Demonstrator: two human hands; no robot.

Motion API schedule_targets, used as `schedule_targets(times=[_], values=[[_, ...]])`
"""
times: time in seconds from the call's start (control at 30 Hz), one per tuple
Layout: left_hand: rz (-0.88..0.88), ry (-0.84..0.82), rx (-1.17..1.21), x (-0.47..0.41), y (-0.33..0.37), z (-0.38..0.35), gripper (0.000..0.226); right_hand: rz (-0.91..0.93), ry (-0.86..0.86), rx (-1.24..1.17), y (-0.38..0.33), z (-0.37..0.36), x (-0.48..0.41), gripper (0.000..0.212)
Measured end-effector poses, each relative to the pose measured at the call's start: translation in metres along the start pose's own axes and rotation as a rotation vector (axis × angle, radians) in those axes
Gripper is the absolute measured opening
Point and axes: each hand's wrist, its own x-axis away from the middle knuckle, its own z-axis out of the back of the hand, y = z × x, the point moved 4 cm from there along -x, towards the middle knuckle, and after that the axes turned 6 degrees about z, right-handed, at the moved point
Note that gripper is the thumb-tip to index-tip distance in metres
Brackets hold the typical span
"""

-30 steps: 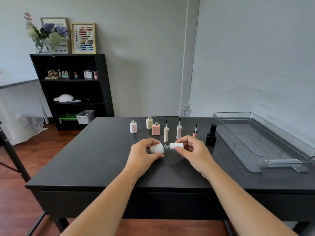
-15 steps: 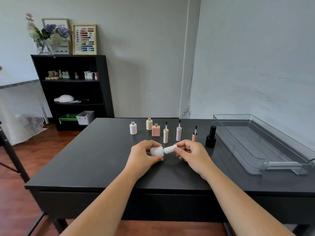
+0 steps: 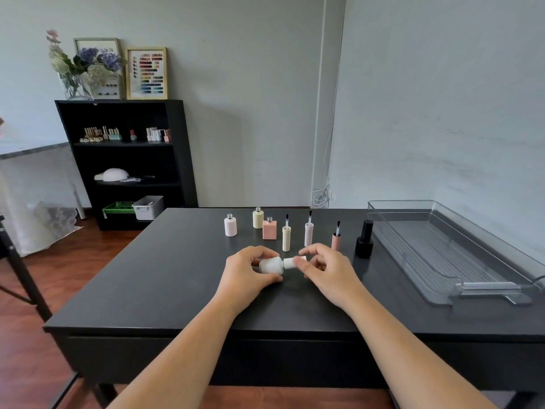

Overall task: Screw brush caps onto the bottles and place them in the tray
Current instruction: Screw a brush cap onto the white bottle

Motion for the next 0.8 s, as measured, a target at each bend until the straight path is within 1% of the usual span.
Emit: schedule_targets(times=[0.1, 0.17, 0.23, 0.27, 0.37, 0.43, 0.5, 0.57, 0.6, 0.67, 0.73, 0.8], values=[[0.002, -0.003, 0.001, 0.0002, 0.0003, 0.0001, 0.035, 0.057, -0.042, 0.028, -0.0031, -0.0012, 0.0027, 0.013], [0.001, -0.004, 0.004, 0.0001, 0.0004, 0.0, 0.035, 0.04, -0.042, 0.057, -0.0024, -0.0008, 0.0021, 0.004], [0.005, -0.006, 0.007, 0.0003, 0.0003, 0.0001, 0.036, 0.012, -0.023, 0.064, -0.001, -0.0007, 0.0014, 0.017], [0.008, -0.005, 0.007, 0.0003, 0.0002, 0.0001, 0.036, 0.002, -0.014, 0.062, -0.0005, -0.0008, 0.0012, 0.02], [0.005, -0.001, -0.004, 0.0007, -0.0001, 0.0001, 0.035, 0.017, -0.018, 0.024, -0.001, -0.0008, 0.0012, 0.009], [-0.001, 0.0, 0.006, 0.001, 0.0003, 0.0001, 0.035, 0.037, -0.031, 0.017, -0.0014, -0.0012, 0.0022, 0.011], [-0.001, 0.003, 0.003, 0.001, 0.0007, 0.0005, 0.036, 0.012, -0.022, 0.034, -0.0003, -0.0006, 0.0012, 0.003], [-0.003, 0.005, 0.001, 0.0008, 0.0005, 0.0009, 0.036, 0.0, -0.008, 0.039, 0.0005, -0.0004, 0.0007, 0.013], [-0.005, 0.005, -0.002, 0.0005, 0.0004, 0.001, 0.036, 0.001, -0.003, 0.033, 0.0001, -0.0003, 0.001, 0.013], [-0.007, 0.004, -0.008, 0.0002, -0.0001, 0.0011, 0.035, 0.018, -0.009, 0.009, -0.0002, -0.0001, 0.0009, 0.005], [-0.001, 0.008, -0.012, 0.0, -0.0006, 0.0013, 0.035, 0.046, -0.032, 0.024, -0.0011, -0.0007, 0.002, 0.012], [0.006, 0.012, -0.011, 0.0, -0.0009, 0.0015, 0.035, 0.023, -0.039, 0.054, 0.0005, -0.0009, 0.001, 0.003]])
